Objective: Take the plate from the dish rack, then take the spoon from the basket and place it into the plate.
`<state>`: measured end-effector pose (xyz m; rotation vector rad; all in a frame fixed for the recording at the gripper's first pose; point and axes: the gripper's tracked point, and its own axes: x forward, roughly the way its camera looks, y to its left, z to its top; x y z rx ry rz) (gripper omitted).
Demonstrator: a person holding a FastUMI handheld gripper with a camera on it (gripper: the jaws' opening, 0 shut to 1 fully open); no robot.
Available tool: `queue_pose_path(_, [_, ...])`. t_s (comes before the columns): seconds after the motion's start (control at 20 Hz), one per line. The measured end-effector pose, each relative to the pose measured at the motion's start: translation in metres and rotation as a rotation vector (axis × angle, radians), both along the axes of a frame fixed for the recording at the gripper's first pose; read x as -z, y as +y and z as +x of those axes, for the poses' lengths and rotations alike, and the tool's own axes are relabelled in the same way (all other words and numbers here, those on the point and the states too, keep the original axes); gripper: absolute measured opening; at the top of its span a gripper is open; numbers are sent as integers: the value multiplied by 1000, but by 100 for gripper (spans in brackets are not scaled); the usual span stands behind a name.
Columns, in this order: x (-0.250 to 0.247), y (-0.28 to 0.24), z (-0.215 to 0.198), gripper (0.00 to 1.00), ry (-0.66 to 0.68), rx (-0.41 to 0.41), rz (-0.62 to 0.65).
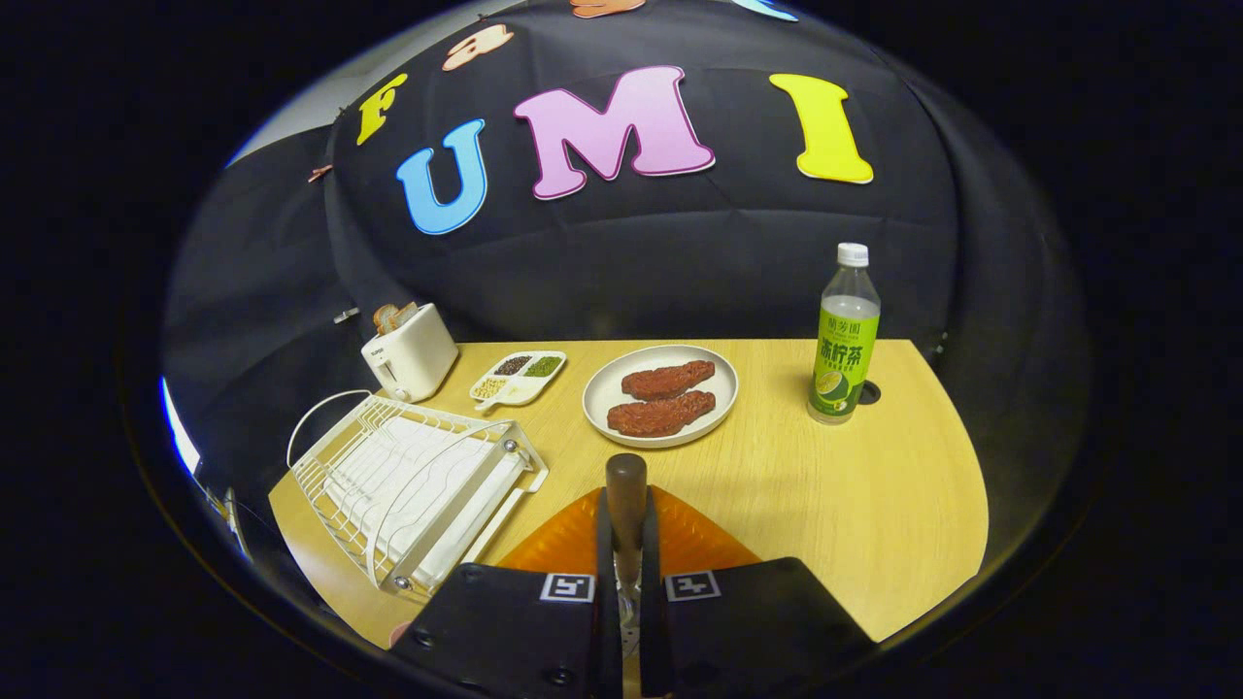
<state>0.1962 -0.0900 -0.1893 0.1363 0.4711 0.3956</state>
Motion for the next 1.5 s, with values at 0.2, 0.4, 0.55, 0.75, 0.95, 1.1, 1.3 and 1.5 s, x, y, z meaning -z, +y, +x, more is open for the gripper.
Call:
queue_pose_path(0.2, [-39, 0, -9, 11, -48, 22, 12])
queue_pose_path(0.4, [-83, -3, -29, 11, -79, 77, 20])
queue_pose_path(0.55, [-100, -1, -57, 11, -39, 127, 43])
queue_pose_path(0.75, [-121, 8, -98, 12, -33, 179, 62])
queue_pose_path(0.95, [-113, 26, -140, 12, -5, 193, 58])
queue_pose_path(1.1, [-99, 41, -163, 12, 5, 199, 69])
queue_pose_path(1.3, [-51, 57, -184, 11, 88, 224, 98])
queue_pose_path(1.5, [-4, 76, -191, 11, 183, 257, 160])
